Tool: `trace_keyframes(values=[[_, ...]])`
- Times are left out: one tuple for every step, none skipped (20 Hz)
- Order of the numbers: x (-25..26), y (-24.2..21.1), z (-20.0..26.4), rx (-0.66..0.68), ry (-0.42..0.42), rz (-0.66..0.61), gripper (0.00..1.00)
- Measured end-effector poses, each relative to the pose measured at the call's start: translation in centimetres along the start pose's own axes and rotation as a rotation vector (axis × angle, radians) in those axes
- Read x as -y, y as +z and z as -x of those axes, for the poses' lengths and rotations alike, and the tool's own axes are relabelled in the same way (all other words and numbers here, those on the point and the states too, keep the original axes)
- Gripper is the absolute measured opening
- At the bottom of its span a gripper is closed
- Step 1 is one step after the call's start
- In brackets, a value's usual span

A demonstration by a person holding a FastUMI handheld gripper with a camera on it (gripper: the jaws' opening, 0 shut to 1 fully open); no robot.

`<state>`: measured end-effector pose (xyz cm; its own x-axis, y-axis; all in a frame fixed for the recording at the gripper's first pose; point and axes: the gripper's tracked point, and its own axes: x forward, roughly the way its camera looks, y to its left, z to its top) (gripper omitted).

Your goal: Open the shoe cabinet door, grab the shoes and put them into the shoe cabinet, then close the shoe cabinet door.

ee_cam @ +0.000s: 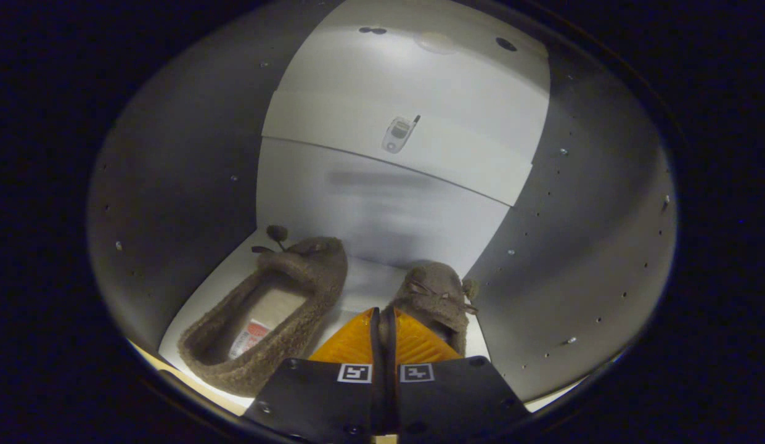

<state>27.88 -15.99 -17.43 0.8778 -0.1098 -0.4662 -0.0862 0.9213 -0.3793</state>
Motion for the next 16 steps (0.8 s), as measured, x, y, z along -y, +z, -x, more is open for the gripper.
trace_keyframes(values=[[-0.1, 0.0, -0.3, 0.0, 0.005, 0.005, 0.02], [-0.3, -0.2, -0.6, -0.004, 0.011, 0.006, 0.02], [-0.3, -0.2, -0.6, -0.005, 0.013, 0.004, 0.02], [-0.2, -0.2, -0.5, -0.005, 0.011, 0.004, 0.02], [-0.2, -0.2, -0.4, -0.008, 0.008, 0.003, 0.03], [-0.2, -0.1, -0.3, -0.006, 0.005, 0.003, 0.03], [-0.4, -0.1, -0.2, -0.004, 0.005, -0.001, 0.07], [-0.5, -0.2, 0.0, -0.003, 0.008, -0.007, 0.09], [-0.7, -0.2, 0.1, -0.004, 0.01, -0.013, 0.16], [-0.7, -0.3, 0.4, -0.004, 0.006, -0.018, 0.21], [-0.8, -0.3, 0.7, -0.005, 0.007, -0.024, 0.22], [-0.9, -0.4, 0.9, -0.005, 0.007, -0.033, 0.23], [-0.9, -0.4, 1.4, -0.005, 0.005, -0.041, 0.25], [-0.9, -0.4, 1.8, -0.004, 0.002, -0.049, 0.28], [-0.8, -0.4, 2.2, -0.002, -0.003, -0.054, 0.27], [-0.7, -0.4, 2.7, 0.0, -0.008, -0.06, 0.27]])
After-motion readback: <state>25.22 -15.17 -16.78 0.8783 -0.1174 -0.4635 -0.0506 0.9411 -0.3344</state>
